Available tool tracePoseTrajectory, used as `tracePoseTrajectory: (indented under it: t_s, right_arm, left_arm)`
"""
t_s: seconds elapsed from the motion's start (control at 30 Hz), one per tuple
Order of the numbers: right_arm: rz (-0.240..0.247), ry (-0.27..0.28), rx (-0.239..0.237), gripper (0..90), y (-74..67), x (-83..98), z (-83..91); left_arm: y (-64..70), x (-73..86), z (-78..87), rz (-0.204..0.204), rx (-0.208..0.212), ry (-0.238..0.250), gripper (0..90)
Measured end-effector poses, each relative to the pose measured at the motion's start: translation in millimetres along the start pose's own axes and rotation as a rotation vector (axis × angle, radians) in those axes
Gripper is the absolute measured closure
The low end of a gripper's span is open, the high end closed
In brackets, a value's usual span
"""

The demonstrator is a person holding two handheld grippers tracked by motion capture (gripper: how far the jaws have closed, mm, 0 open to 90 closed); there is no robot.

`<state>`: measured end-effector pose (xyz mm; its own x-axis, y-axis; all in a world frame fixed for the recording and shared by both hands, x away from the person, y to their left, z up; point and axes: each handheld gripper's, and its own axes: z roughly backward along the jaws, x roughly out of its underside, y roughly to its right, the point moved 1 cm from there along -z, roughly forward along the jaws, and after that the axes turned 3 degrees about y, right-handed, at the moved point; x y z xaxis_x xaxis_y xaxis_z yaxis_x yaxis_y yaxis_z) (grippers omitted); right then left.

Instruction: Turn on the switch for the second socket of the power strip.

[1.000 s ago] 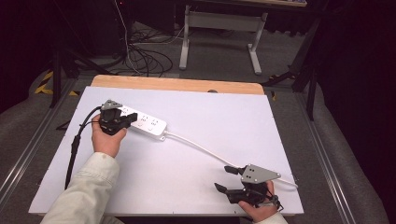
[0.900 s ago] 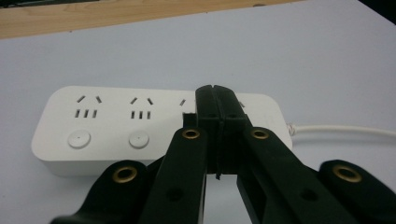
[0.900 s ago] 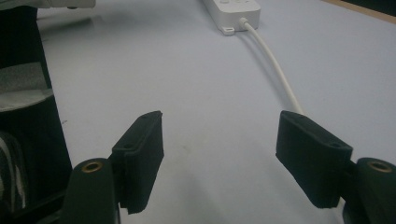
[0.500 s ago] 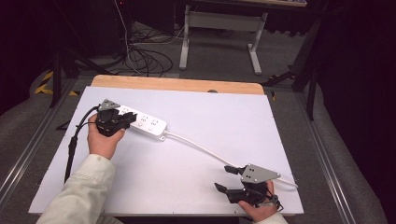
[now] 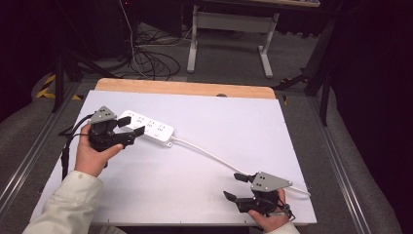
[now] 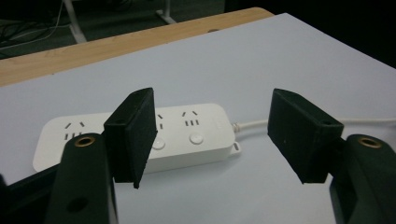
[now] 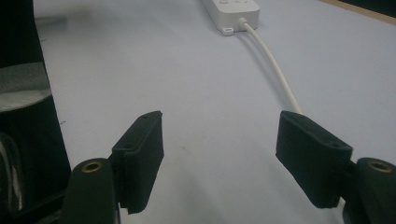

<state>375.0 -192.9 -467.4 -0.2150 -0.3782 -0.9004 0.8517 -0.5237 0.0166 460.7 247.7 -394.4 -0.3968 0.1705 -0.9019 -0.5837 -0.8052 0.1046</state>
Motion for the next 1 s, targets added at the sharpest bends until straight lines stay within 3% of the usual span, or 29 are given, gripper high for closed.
tracePoseTrajectory:
  t_s: [0.13, 0.3, 0.33, 0.4, 0.53, 0.63, 0.77, 0.9, 1.0]
  right_arm:
    - [0.001, 0.001, 0.001, 32.4, 0.3, 0.1, 0.1]
    - [-0.001, 0.003, 0.003, 32.4, 0.2, 0.1, 0.7]
    - [-0.001, 0.003, 0.003, 32.4, 0.3, 0.1, 0.7]
    - [-0.002, 0.004, 0.002, 32.4, 0.3, 0.1, 0.7]
    - [-0.002, 0.005, 0.002, 32.4, 0.0, 0.0, 0.8]
    - [0.0, 0.004, 0.003, 32.4, 0.3, 0.0, 1.1]
    - [-0.003, 0.003, 0.002, 32.4, 0.3, 0.1, 0.9]
    - [-0.004, 0.002, -0.001, 32.3, -0.3, 0.1, 0.4]
    - [-0.005, 0.005, 0.0, 32.4, -0.2, 0.2, 0.6]
  left_arm:
    - [7.7, 2.1, 9.8, 0.01, 0.044, -0.041, 30.8]
    - [17.7, 9.2, 20.7, 0.004, 0.104, -0.029, 30.3]
    - [20.5, 11.7, 23.5, 0.027, 0.131, -0.037, 30.3]
    - [24.6, 14.9, 27.4, 0.029, 0.142, -0.042, 30.1]
    - [30.2, 22.4, 34.6, -0.006, 0.153, -0.009, 27.8]
    - [32.9, 31.6, 40.5, -0.069, 0.16, 0.011, 24.0]
    - [35.5, 43.3, 48.7, -0.076, 0.183, 0.022, 20.9]
    - [33.2, 57.9, 57.0, -0.111, 0.249, 0.041, 13.2]
    - [33.7, 67.6, 59.2, -0.12, 0.244, 0.038, 12.5]
